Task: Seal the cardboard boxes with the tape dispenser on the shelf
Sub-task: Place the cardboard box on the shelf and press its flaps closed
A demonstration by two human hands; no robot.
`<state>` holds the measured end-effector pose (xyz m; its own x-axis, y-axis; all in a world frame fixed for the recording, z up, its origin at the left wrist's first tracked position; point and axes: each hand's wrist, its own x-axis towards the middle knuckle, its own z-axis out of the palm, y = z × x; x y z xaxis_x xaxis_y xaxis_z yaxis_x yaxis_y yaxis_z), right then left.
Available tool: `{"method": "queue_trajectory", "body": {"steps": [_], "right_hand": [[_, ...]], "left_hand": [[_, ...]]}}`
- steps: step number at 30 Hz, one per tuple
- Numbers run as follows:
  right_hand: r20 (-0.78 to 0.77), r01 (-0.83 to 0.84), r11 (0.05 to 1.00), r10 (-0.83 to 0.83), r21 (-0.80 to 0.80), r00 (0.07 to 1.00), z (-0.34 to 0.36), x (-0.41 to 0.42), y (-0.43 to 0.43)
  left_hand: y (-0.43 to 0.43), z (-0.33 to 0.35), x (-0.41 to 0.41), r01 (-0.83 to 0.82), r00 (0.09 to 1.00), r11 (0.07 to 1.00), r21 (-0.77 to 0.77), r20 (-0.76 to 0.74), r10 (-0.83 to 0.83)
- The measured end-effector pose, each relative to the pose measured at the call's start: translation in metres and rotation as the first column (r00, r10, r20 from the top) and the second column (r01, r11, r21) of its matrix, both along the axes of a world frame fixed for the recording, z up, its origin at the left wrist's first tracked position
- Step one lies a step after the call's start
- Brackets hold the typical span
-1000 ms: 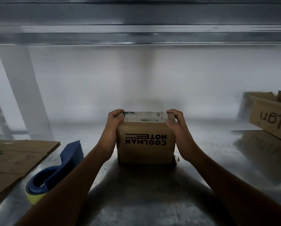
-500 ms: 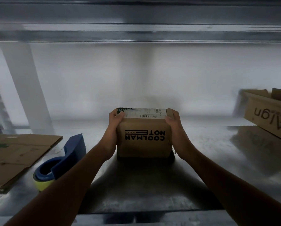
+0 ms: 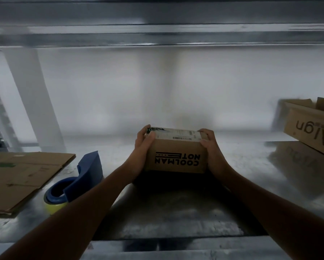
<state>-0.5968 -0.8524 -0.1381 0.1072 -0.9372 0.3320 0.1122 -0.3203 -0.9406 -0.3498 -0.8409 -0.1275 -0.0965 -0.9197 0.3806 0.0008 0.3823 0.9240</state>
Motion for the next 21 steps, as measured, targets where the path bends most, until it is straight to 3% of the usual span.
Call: {"method": "queue_trajectory", "body": {"steps": [3,5,7,11,15,21], "right_hand": [[-0.065,-0.026,0.999,0.029,0.047,0.997,-0.001,-0.01,-0.002],[-0.105,-0.049,0.997,0.055,0.057,0.993,-0.004,-0.009,0.001],[-0.137,-0.068,0.997,0.073,0.042,0.988,-0.006,-0.003,0.005],[-0.15,-0.068,0.997,0.074,0.046,0.986,-0.007,0.011,0.01],[-0.145,-0.014,0.999,0.021,0.048,0.989,-0.005,0.018,0.009],[-0.356,0.032,0.996,-0.059,-0.08,0.933,0.002,0.025,0.002]], "left_hand": [[0.0,-0.006,-0.012,-0.053,0.987,0.974,0.222,0.159,0.018],[0.008,-0.01,0.002,-0.015,0.977,0.964,0.264,0.21,-0.042],[0.009,-0.006,0.012,-0.002,0.985,0.966,0.257,0.165,-0.042],[0.006,-0.003,0.018,-0.181,0.924,0.982,0.052,0.352,0.151],[0.006,-0.009,0.022,-0.31,0.727,0.935,-0.172,0.591,0.349],[0.015,-0.001,0.023,-0.322,0.497,0.903,-0.284,0.761,0.416]]}}
